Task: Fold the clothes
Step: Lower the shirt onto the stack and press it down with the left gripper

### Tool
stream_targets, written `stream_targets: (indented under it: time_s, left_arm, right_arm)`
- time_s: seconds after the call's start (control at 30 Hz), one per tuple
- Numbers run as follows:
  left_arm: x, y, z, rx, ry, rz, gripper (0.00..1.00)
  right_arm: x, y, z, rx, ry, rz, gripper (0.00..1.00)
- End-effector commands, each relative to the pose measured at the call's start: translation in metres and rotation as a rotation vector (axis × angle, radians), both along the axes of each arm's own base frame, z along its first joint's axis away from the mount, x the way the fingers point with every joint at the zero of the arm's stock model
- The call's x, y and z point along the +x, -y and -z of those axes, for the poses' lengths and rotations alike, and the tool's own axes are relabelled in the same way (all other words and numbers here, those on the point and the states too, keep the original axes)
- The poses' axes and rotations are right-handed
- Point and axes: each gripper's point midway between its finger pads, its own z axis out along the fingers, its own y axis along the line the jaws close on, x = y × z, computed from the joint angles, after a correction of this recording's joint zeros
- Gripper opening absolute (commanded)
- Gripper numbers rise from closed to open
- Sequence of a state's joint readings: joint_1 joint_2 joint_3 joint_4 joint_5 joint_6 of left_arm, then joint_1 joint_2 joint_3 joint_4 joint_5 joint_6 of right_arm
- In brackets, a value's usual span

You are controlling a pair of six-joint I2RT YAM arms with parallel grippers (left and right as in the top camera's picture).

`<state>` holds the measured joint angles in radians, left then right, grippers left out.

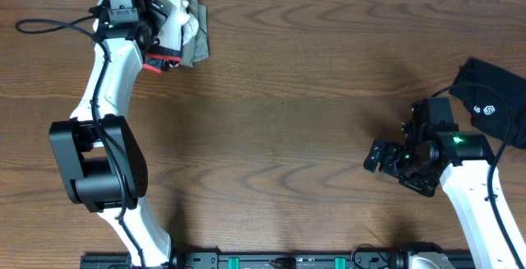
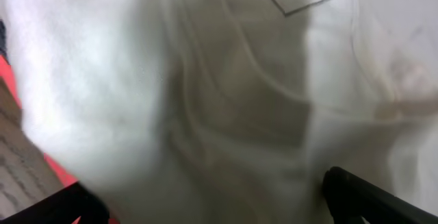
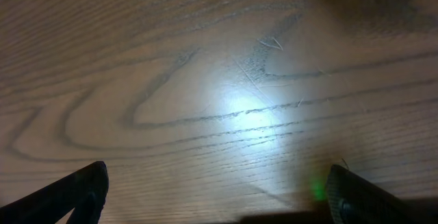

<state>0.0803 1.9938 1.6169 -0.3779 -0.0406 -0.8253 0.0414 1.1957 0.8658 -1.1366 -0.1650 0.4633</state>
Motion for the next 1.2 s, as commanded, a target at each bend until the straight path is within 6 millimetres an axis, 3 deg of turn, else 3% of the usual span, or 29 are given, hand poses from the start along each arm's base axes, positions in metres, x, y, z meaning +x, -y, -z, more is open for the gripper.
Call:
stream_targets:
  time_s: [0.0,0.37,0.4,0.43,0.47,0.57,0.67,0.77,0.9,1.07,1.17]
  left_arm:
    - [-0.002,-0.003,-0.020,0.080,0.006,0.084,0.98]
    - [-0.038,0.001,-0.122,0.150,0.141,0.128,0.99]
    - [-0.040,0.001,-0.132,0.174,0.162,0.146,0.94]
    - [-0.038,0.004,-0.142,0.211,0.188,0.193,0.72]
    - [-0.034,0.010,-0.153,0.262,0.220,0.278,0.63]
    - [-0.031,0.013,-0.173,0.356,0.247,0.368,0.62]
    - [-0.022,0.009,-0.183,0.441,0.252,0.400,0.51]
    - [-0.006,0.004,-0.176,0.517,0.245,0.431,0.38]
    - [0.025,0.005,-0.151,0.554,0.259,0.457,0.31]
    - [0.064,0.010,-0.104,0.556,0.274,0.467,0.28]
    - [0.081,0.009,-0.063,0.546,0.244,0.475,0.26]
  right_arm:
    - [-0.001,0.000,0.002,0.004,-0.003,-0.006,0.99]
    - [0.002,0.000,0.001,0.004,0.011,-0.007,0.99]
    - [0.003,-0.001,0.001,0.004,0.013,-0.007,0.99]
    - [0.003,-0.001,0.001,0.004,0.016,-0.007,0.99]
    - [0.004,-0.001,0.001,0.005,0.020,-0.012,0.99]
    - [0.007,-0.001,0.001,0.004,0.030,-0.014,0.99]
    - [0.009,-0.001,0.000,0.005,0.040,-0.014,0.99]
    - [0.009,-0.002,0.000,0.011,0.040,-0.015,0.99]
    - [0.009,-0.002,0.000,0.012,0.039,-0.015,0.99]
    - [0.009,-0.004,0.000,0.023,0.039,-0.016,0.99]
    - [0.009,-0.004,0.000,0.023,0.039,-0.016,0.99]
